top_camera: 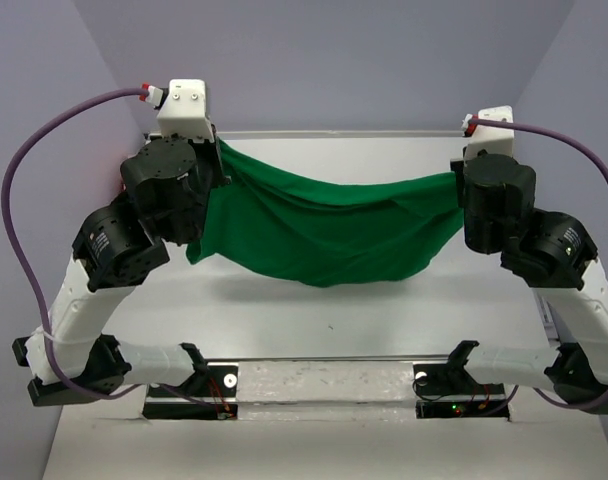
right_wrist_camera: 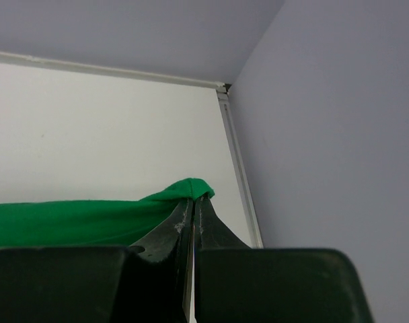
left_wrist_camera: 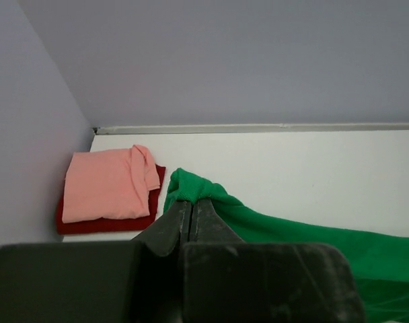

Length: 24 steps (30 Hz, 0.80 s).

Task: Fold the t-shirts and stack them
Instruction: Flatten the tshirt out

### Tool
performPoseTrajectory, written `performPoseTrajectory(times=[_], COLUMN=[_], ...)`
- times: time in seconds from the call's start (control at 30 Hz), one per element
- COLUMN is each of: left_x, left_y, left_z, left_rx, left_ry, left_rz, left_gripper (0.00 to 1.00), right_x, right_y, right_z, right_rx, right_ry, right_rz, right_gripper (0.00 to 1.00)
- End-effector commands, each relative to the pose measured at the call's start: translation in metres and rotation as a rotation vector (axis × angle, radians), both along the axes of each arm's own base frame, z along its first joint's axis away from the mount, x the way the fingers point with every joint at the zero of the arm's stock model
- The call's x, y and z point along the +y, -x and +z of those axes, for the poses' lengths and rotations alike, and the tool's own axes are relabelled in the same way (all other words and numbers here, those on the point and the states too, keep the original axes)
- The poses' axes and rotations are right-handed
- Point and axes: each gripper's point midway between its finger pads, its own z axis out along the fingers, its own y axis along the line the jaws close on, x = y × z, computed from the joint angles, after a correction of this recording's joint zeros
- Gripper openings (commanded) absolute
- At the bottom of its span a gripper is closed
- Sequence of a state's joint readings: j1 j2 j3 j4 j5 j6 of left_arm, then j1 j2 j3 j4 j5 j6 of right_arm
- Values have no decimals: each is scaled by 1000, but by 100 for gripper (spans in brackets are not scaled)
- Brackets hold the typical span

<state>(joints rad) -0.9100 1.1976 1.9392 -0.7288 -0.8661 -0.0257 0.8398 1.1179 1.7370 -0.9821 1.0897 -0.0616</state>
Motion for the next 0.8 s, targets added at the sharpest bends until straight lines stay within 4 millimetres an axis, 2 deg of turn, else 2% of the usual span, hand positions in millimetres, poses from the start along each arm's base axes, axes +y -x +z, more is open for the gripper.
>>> performPoseTrajectory(times=[0.0, 0.07, 0.13, 0.23, 0.3, 0.4, 0.57, 0.6, 0.63, 0.73, 0.77], left_x=[6, 3, -11, -21, -25, -27, -21, -22, -20, -15, -21], left_y=[25, 31, 43, 55, 57, 60, 58, 55, 52, 30, 24], left_z=[31, 22, 9, -8, -17, -17, -4, 0, 1, -7, -16], left_rx=[-68, -50, -24, 4, 16, 15, -17, -27, -33, -33, -22], left_ry=[56, 76, 93, 64, 71, 90, 94, 138, 97, 119, 75], left_rz=[19, 57, 17, 3, 13, 11, 24, 16, 12, 32, -8], left_gripper=[0, 0, 0, 0, 0, 0, 0, 0, 0, 0, 0], right_x=[-13, -18, -26, -36, -45, -51, -45, -43, -40, -30, -25], right_y=[6, 11, 17, 27, 33, 37, 36, 35, 32, 26, 23], right_z=[44, 43, 39, 36, 37, 31, 19, 17, 14, 4, 1], right_rx=[-125, -129, -124, -122, -131, -127, -101, -97, -88, -65, -53], right_ry=[-46, -43, -40, -62, -66, -58, -71, -73, -65, -65, -59], right_rz=[-41, -40, -53, -62, -81, -87, -60, -60, -57, -34, -26], right_gripper=[0, 0, 0, 0, 0, 0, 0, 0, 0, 0, 0])
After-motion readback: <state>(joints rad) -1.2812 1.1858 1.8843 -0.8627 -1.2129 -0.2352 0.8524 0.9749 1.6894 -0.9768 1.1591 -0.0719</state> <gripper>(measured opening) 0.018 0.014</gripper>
